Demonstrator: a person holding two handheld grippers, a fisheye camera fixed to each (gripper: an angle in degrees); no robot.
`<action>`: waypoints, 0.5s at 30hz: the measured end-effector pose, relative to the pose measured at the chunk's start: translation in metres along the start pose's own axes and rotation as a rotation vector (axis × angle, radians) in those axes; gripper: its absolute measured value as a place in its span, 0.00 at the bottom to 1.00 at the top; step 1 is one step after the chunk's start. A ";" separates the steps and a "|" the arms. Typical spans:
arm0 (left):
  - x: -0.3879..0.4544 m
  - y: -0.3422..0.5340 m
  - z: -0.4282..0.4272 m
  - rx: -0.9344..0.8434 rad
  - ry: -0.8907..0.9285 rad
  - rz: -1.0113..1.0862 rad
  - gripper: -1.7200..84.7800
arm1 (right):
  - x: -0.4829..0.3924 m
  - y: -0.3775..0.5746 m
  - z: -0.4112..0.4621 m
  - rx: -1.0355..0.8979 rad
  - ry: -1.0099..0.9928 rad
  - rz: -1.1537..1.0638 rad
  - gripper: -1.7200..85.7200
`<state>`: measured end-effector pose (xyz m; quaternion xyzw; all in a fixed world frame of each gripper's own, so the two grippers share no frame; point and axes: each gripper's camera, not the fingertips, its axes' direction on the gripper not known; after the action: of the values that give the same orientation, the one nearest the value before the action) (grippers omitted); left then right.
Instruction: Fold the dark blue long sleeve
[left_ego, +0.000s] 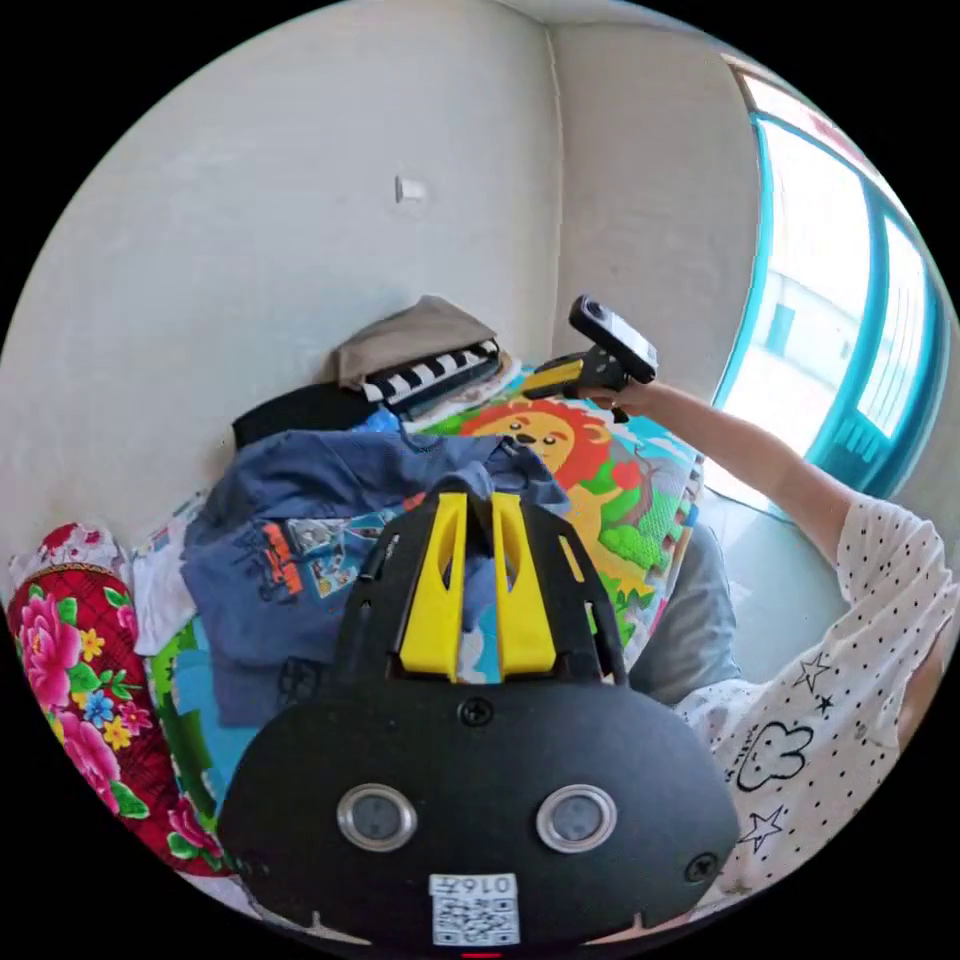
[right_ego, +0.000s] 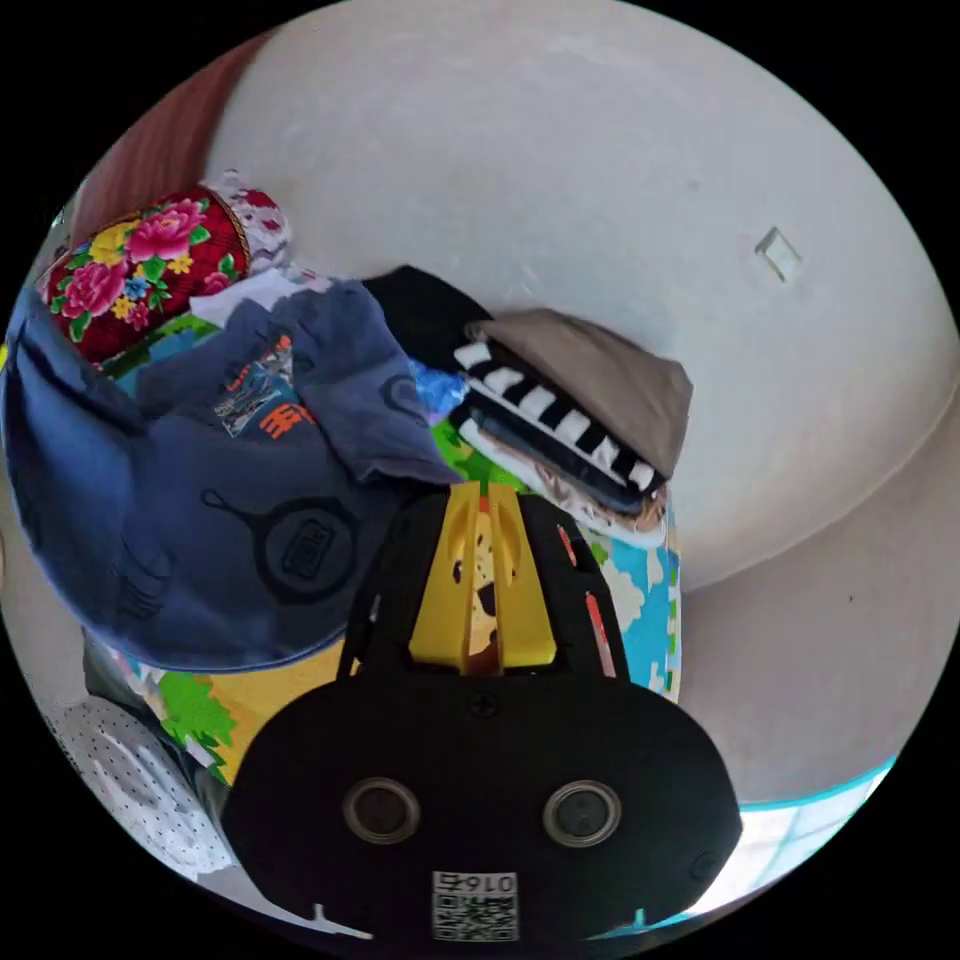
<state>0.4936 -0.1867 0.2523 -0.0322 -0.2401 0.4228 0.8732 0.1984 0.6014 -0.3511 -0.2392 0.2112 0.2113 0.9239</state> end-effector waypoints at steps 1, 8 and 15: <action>-0.001 0.006 0.019 -0.011 0.042 -0.029 0.03 | -0.004 0.024 0.012 -0.014 0.017 0.001 0.05; 0.037 0.063 0.104 0.030 0.455 -0.104 0.04 | -0.049 0.121 -0.016 0.118 -0.321 -0.021 0.16; 0.009 0.114 0.040 0.148 0.030 -0.222 0.03 | -0.134 0.146 -0.026 0.150 -0.272 -0.148 0.18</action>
<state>0.3987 -0.1127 0.2615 0.0528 -0.1975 0.3396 0.9181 0.0086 0.6653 -0.3576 -0.1538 0.0812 0.1567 0.9722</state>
